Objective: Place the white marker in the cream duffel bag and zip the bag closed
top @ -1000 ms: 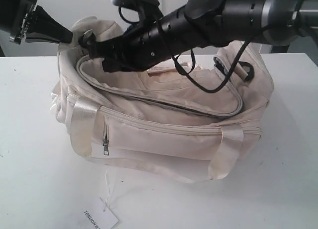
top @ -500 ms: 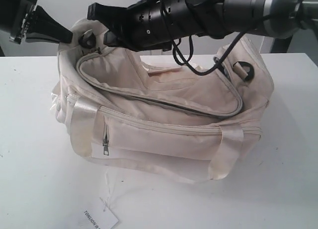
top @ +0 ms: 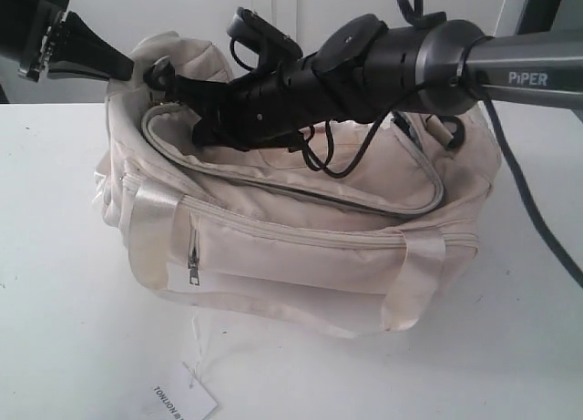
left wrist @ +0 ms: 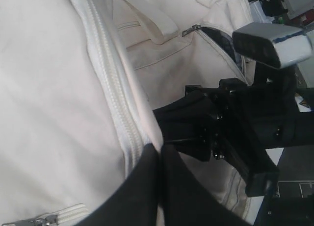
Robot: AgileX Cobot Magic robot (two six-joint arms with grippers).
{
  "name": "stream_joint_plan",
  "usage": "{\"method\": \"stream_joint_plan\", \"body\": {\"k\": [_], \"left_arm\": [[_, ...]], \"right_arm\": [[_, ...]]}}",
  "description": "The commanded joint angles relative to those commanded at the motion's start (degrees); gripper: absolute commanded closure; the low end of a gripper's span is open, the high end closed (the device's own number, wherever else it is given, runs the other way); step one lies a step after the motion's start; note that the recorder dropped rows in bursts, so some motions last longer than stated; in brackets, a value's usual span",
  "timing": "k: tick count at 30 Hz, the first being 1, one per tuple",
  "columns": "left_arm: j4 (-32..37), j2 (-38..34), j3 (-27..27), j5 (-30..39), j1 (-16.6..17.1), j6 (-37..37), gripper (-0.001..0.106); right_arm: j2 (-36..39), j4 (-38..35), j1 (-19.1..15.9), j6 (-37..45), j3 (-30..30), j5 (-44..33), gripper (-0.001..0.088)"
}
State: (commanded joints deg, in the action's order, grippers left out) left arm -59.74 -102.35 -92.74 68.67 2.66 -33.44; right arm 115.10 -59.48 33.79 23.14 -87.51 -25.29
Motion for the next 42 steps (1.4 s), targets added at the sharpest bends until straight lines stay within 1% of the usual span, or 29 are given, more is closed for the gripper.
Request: {"method": "stream_joint_plan", "body": {"k": [4,11,15,17,19,24,27,32,35,39,42], "left_arm": [[0.0,0.0,0.0,0.0,0.0,0.0,0.105],[0.3,0.0,0.0,0.0,0.0,0.0,0.105],[0.3,0.0,0.0,0.0,0.0,0.0,0.105],[0.2,0.0,0.0,-0.1,0.0,0.0,0.105],[0.2,0.0,0.0,-0.2,0.0,0.0,0.105],[0.2,0.0,0.0,-0.1,0.0,0.0,0.105],[0.2,0.0,0.0,0.0,0.0,0.0,0.105],[0.2,0.0,0.0,0.0,0.0,0.0,0.105],[0.2,0.0,0.0,0.0,0.0,0.0,0.105],[0.2,0.0,0.0,0.0,0.0,0.0,0.105],[0.2,0.0,0.0,0.0,0.0,-0.5,0.105]], "right_arm": [[0.3,0.0,0.0,0.0,-0.1,0.0,0.0868],[-4.2,0.0,-0.7,-0.7,-3.1,-0.2,0.0868],[-6.4,0.1,-2.5,-8.4,-3.3,-0.7,0.0868],[-6.7,0.1,-3.6,-11.1,-3.9,-2.3,0.0861],[-6.2,0.0,-4.2,-11.8,-4.8,-4.4,0.0818],[-3.9,-2.3,-4.2,-13.1,-6.3,-5.9,0.0639],[-2.6,-4.1,-4.2,-13.1,-6.6,-6.3,0.0572],[-1.0,-7.0,-4.2,-13.1,-6.7,-6.4,0.0558],[0.1,-10.5,-4.1,-12.9,-6.7,-6.8,0.0558],[0.5,-14.1,-3.7,-9.9,-6.7,-6.8,0.0558],[0.6,-15.5,-3.6,-9.3,-6.7,-6.6,0.0558]]}}
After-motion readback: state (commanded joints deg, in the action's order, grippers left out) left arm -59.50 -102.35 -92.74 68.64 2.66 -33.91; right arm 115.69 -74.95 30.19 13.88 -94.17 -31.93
